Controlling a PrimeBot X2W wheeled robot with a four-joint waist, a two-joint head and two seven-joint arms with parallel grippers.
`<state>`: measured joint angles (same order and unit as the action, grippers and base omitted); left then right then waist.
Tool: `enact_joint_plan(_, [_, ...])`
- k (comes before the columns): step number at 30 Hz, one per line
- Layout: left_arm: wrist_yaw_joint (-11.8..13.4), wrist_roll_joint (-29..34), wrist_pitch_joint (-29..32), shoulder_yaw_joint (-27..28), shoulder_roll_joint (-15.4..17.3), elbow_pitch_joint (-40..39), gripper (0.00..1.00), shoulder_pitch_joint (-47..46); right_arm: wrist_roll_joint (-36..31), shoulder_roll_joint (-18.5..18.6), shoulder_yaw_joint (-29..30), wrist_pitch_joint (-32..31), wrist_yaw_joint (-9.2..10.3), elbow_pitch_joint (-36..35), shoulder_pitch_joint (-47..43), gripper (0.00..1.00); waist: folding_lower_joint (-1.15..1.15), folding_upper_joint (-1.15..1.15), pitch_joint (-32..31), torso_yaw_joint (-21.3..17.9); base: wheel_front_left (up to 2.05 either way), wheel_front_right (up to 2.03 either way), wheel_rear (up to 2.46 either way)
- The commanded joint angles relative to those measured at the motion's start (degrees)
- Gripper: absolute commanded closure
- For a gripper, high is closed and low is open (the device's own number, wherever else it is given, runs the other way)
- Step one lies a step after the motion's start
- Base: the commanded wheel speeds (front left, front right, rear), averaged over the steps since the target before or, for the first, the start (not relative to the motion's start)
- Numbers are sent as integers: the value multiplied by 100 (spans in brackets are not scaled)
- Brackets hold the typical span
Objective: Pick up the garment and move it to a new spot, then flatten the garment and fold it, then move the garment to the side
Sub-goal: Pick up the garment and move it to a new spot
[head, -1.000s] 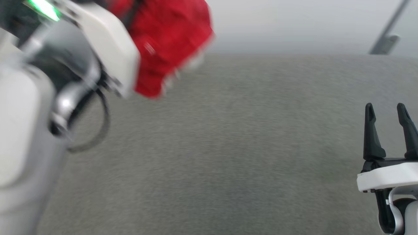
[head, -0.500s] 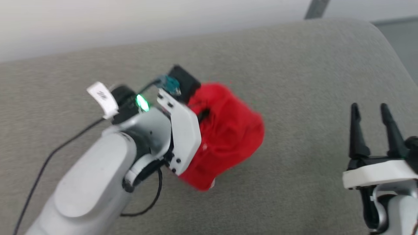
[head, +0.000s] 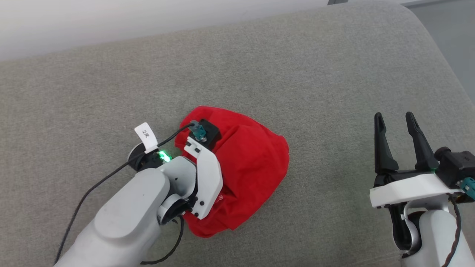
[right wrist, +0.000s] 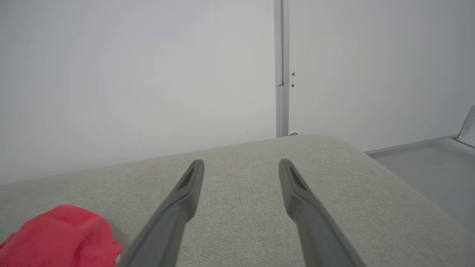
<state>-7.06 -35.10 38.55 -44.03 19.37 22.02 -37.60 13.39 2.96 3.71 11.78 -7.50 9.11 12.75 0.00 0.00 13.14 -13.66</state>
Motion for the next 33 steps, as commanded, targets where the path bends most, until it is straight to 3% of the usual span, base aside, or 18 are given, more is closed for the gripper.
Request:
enact_joint_plan(1, [-29,-54,-144,-117,-29,164,100,-105,-15,-6,-23,57,2,35,85,0,0,0,-25,39,0,0,0])
enact_joint_plan(2, [-34,-117,-206,-154,-29,280,100,-138,-27,-6,-33,62,2,64,94,0,0,0,-45,58,0,0,0])
enact_joint_plan(3, [-36,-165,-269,-201,-36,355,92,-191,-31,-6,-44,70,2,91,97,0,0,0,-73,80,0,0,0])
enact_joint_plan(4, [-31,-221,-360,-249,-42,392,53,-265,-50,-6,-61,74,2,114,100,0,0,0,-105,102,0,0,0])
enact_joint_plan(5, [-33,-291,-420,-297,-36,423,0,-322,-67,-5,-64,79,2,127,108,0,0,0,-142,127,0,0,0])
enact_joint_plan(12, [-37,-654,-919,-565,231,258,0,-542,-169,-5,-61,27,3,162,-9,0,0,0,-429,294,0,0,0])
enact_joint_plan(21, [-12,-817,-2267,-146,712,-71,0,-185,-269,80,72,-71,2,146,-331,0,0,0,-898,645,0,0,0])
enact_joint_plan(28, [316,-900,-3603,440,1116,-410,0,505,-262,208,133,-10,2,258,-545,0,0,0,-1190,867,0,0,0])
enact_joint_plan(33, [681,-1015,-4460,844,1364,-655,0,1264,-279,279,248,41,2,332,-700,0,0,0,-1330,1054,0,0,0])
